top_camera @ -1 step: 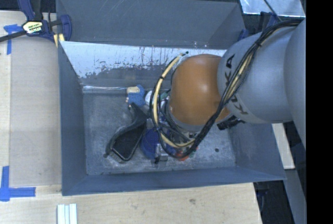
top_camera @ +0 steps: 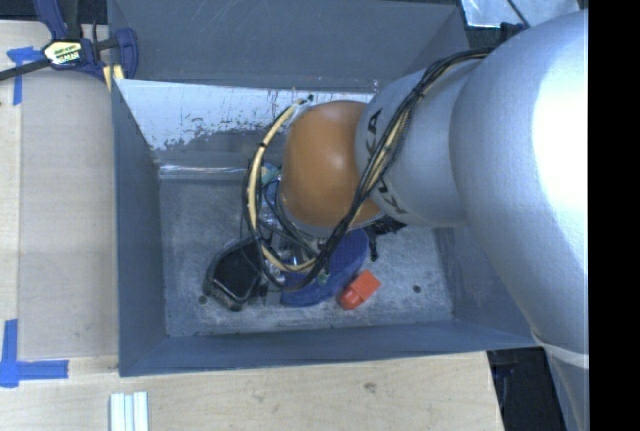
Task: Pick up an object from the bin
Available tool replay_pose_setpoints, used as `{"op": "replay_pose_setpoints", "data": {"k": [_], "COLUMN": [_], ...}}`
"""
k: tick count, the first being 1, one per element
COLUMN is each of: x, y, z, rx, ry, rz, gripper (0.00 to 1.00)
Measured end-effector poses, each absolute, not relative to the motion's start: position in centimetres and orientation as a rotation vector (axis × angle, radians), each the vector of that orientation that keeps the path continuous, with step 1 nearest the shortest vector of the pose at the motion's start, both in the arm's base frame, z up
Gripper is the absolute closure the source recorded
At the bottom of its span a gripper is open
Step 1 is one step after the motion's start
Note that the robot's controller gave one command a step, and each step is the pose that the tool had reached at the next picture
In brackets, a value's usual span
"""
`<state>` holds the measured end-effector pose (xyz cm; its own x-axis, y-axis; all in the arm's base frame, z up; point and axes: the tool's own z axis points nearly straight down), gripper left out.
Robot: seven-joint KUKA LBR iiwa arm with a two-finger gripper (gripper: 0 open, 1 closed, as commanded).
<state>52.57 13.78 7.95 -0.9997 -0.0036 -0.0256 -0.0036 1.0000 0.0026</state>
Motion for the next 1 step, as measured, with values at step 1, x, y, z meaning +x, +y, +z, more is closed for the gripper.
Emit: {"op": "replay_pose_setpoints", "data": {"k": [1], "x": [52.6], "y": [13.6], "z": [8.44], "rx": [-0.001], "ry": [3.116], "rz": [0.002], "gripper": [1.0]}}
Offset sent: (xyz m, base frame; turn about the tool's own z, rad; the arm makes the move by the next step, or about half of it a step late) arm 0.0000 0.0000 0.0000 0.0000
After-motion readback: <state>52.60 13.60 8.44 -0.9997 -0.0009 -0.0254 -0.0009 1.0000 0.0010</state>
